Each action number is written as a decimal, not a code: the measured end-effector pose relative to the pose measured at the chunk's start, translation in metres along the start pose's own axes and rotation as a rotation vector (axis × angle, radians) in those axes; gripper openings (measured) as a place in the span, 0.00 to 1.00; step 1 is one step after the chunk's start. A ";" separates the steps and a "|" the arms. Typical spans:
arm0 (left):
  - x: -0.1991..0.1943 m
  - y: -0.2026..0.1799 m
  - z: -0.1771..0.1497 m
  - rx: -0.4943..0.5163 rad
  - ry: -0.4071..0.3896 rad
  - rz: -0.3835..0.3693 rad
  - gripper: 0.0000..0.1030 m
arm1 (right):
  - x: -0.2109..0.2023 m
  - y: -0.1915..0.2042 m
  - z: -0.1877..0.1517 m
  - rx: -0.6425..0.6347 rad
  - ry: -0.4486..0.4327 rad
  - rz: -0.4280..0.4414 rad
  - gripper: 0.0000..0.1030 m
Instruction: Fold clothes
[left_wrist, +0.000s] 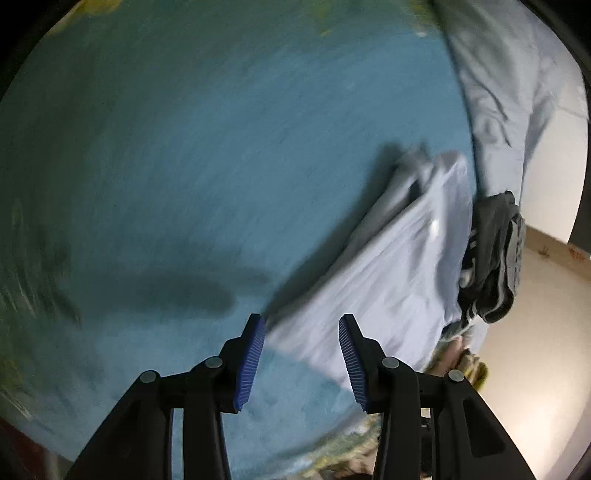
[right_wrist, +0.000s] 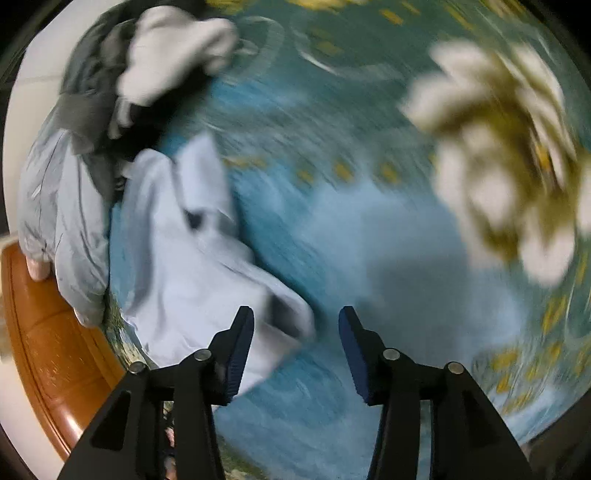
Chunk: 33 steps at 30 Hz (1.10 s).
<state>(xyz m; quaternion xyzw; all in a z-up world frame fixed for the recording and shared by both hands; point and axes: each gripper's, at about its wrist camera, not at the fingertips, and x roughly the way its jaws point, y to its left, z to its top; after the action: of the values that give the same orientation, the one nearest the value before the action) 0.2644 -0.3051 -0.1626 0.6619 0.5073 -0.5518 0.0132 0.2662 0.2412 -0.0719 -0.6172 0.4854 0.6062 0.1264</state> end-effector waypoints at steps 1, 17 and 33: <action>0.003 0.008 -0.006 -0.023 0.011 -0.014 0.45 | 0.003 -0.008 -0.006 0.025 -0.001 0.015 0.52; 0.025 0.020 -0.015 -0.165 -0.074 -0.077 0.18 | 0.024 0.013 -0.004 0.058 -0.010 0.096 0.13; -0.033 0.003 -0.074 0.066 -0.193 0.021 0.03 | -0.043 0.013 -0.029 -0.128 -0.010 0.072 0.04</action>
<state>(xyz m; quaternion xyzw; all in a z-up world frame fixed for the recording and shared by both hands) 0.3231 -0.2853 -0.1106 0.6108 0.4782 -0.6294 0.0460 0.2832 0.2322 -0.0223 -0.6029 0.4671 0.6433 0.0673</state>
